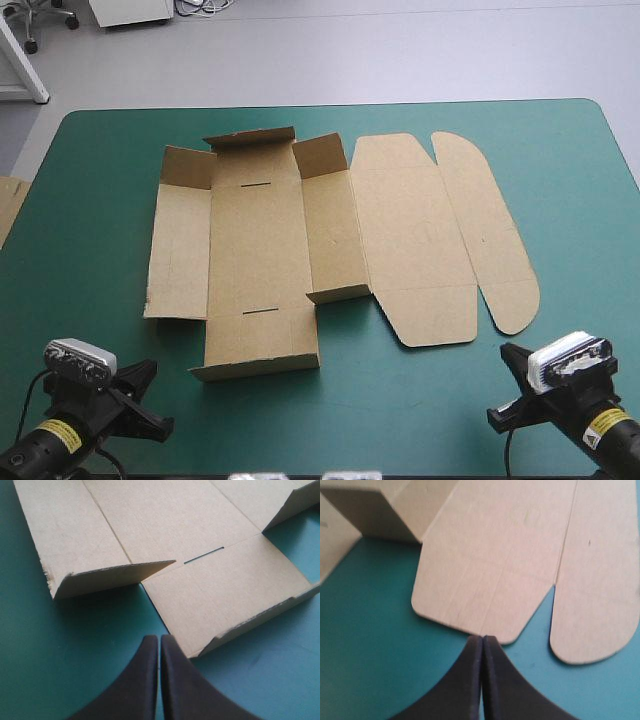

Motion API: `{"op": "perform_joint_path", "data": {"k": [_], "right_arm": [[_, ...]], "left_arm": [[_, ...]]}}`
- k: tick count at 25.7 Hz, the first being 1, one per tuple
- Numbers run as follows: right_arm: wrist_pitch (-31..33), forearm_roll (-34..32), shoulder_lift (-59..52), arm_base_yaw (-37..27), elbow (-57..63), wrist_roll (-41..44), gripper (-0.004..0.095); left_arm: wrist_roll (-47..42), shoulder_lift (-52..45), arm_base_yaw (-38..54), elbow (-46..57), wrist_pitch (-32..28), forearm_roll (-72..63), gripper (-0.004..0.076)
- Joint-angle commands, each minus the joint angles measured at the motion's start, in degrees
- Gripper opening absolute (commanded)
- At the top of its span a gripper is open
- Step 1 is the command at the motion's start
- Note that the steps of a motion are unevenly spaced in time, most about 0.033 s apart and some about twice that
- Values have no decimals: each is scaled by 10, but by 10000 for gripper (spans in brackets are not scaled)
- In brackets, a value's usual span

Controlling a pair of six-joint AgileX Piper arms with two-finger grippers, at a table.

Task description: Fold the box

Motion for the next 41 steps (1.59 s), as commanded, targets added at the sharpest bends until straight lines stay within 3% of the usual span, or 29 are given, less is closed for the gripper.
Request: {"op": "perform_joint_path", "data": {"k": [1,5,12,18,22,26,33,37,41], "right_arm": [[-71,-32,28,-1,-62,27,-14],[-47,-85,85,-1,-111,30,52],[-67,-144,175,-1,-162,76,367],[-67,-345,257,-1,-211,243,387],[-66,-354,305,-1,-246,260,387],[-65,-354,339,-1,-254,267,387],[-81,-354,385,-1,-263,278,385],[-90,-351,405,-15,-291,301,385],[-134,-299,416,-80,-317,267,379]], "left_arm": [[-8,50,-2,-68,-8,27,22],[-15,112,-2,-133,-12,79,99],[-79,212,-2,-227,-4,159,377],[-171,319,-1,-273,27,291,392],[-203,379,79,-319,19,321,391],[-65,433,235,-357,-14,143,391],[187,551,412,-367,39,-204,391],[252,596,444,-367,68,-292,391],[303,645,450,-367,76,-365,391]]}}
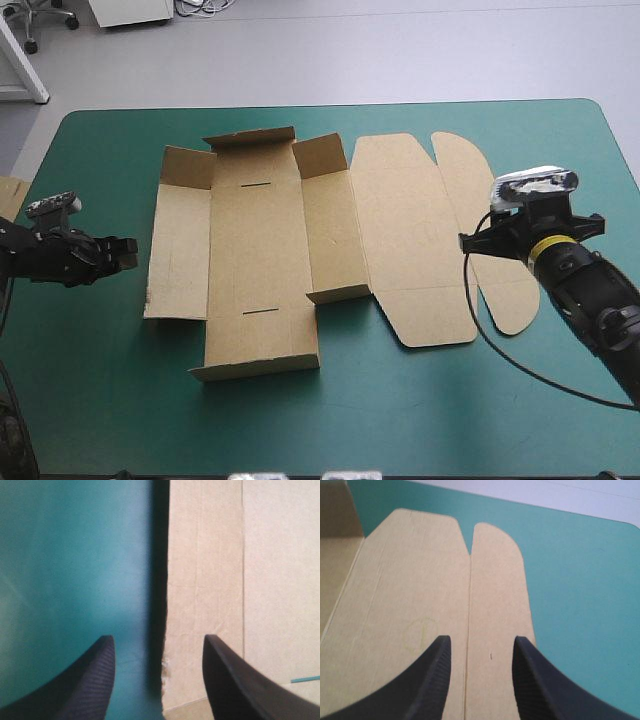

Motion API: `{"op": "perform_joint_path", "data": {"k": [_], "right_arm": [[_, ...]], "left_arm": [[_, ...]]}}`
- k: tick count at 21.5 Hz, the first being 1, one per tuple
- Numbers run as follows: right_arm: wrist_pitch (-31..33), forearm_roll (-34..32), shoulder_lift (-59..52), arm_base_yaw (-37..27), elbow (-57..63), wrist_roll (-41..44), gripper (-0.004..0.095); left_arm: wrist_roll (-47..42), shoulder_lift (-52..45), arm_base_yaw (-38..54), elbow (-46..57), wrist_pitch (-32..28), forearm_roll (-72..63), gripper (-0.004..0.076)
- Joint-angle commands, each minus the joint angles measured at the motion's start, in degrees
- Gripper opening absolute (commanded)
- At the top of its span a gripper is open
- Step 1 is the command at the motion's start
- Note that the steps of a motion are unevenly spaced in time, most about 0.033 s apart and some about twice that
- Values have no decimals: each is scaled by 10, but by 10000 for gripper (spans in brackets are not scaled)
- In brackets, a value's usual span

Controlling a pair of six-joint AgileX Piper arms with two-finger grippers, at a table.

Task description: Fold the box

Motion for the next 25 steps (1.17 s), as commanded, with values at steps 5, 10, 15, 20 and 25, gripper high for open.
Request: {"op": "perform_joint_path", "data": {"k": [5,10,15,20,25], "right_arm": [[-51,172,10,-119,-59,-162,379],[-47,380,10,-182,-61,-340,379],[-45,397,10,-190,-61,-365,374],[-49,397,10,-190,-61,-367,372],[-52,396,10,-190,-61,-377,371]], "left_arm": [[85,67,3,-19,17,-130,391],[100,111,14,-19,32,-132,391],[130,169,15,-19,95,-180,388],[157,193,14,-19,159,-213,388],[154,193,11,-19,167,-212,321]]}}
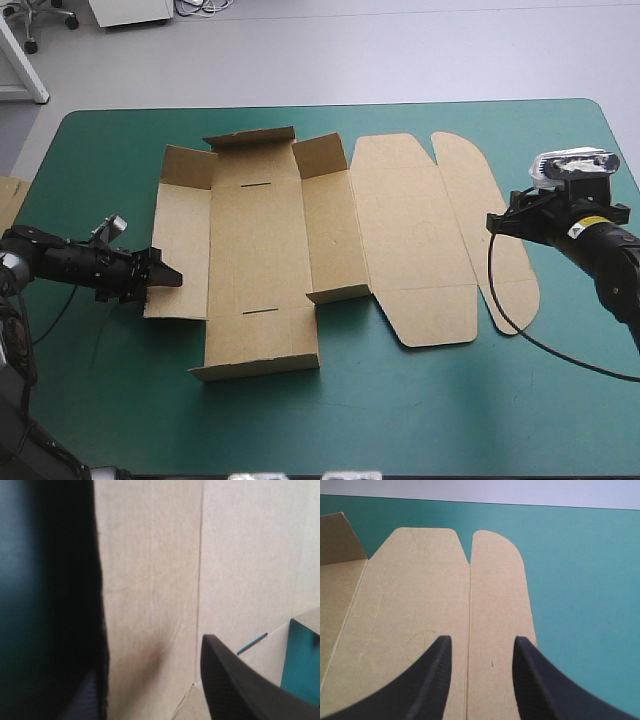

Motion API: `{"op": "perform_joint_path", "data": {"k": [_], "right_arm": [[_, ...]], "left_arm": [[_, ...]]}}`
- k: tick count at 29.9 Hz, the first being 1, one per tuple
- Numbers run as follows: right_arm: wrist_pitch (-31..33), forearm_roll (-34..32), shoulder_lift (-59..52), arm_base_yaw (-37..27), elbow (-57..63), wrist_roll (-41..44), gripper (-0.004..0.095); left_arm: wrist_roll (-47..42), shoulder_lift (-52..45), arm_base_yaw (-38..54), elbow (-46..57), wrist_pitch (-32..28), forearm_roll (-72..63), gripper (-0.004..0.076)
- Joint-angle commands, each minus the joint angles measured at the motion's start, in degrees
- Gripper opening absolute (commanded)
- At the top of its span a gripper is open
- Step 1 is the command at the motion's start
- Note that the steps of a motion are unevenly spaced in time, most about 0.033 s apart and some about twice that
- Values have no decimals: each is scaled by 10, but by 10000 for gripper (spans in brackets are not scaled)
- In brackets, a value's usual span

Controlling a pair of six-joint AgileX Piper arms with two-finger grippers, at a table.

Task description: Fold the box

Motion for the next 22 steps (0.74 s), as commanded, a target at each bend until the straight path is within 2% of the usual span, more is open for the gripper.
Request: {"op": "perform_joint_path", "data": {"k": [1,4,10,15,22], "right_arm": [[-40,1,-8,-5,-20,-10,371],[-40,0,-8,-5,-20,-10,371],[-41,0,-8,-5,-20,-10,371],[-41,0,-8,-5,-20,-11,344],[-53,-2,-8,-5,-20,-14,344]], "left_arm": [[1,-22,-6,-14,40,-32,295],[1,-22,-21,-14,30,-31,226],[1,-22,-47,-14,14,-21,139],[5,-22,-48,-19,14,-21,-8],[-5,-28,-72,-101,36,29,-10]]}}
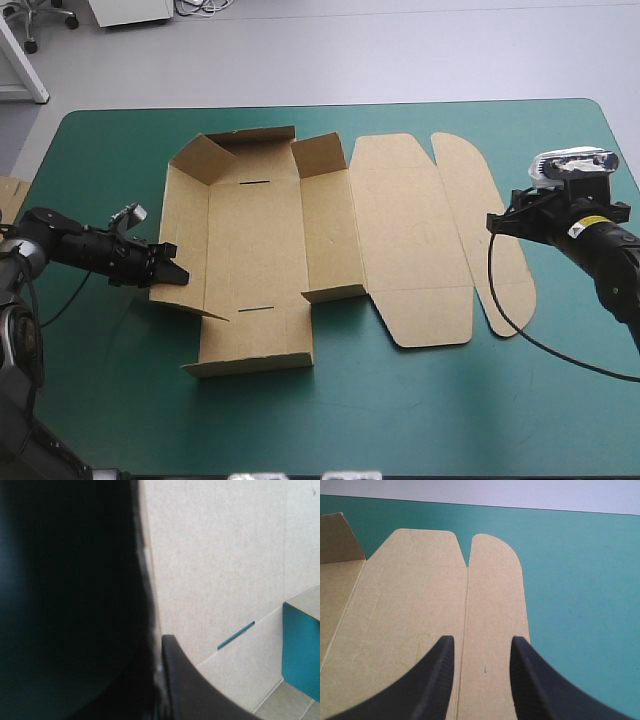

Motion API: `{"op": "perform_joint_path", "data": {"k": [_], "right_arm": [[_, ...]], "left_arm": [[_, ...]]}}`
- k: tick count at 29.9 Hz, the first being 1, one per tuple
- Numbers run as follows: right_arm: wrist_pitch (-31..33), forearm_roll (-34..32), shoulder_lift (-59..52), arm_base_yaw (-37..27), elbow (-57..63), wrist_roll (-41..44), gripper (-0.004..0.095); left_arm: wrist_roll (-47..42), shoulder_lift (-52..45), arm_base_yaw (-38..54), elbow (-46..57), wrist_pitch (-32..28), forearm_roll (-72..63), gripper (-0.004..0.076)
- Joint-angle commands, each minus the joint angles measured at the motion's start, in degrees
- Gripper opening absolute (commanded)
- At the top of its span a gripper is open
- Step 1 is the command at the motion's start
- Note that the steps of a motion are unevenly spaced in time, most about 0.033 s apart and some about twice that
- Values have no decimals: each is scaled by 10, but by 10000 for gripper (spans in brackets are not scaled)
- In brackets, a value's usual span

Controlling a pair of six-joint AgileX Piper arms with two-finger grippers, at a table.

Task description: Fold the box

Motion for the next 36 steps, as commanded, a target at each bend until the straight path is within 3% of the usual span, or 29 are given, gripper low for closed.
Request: {"op": "perform_joint_path", "data": {"k": [1,9,20,29,36], "right_arm": [[-49,-2,-8,-5,-20,-8,344],[-60,-10,-8,-5,-22,-10,344],[-73,-22,-8,-5,-22,-4,344],[-88,-19,-9,-5,-32,14,344],[-80,-21,-10,-5,-67,14,345]], "left_arm": [[-20,-31,-25,-74,26,22,-10],[-119,-31,-126,-237,54,189,-10],[-134,-31,-274,-401,52,351,-10],[-19,-31,-384,-427,52,561,-3],[70,-31,-397,-467,44,628,11]]}}
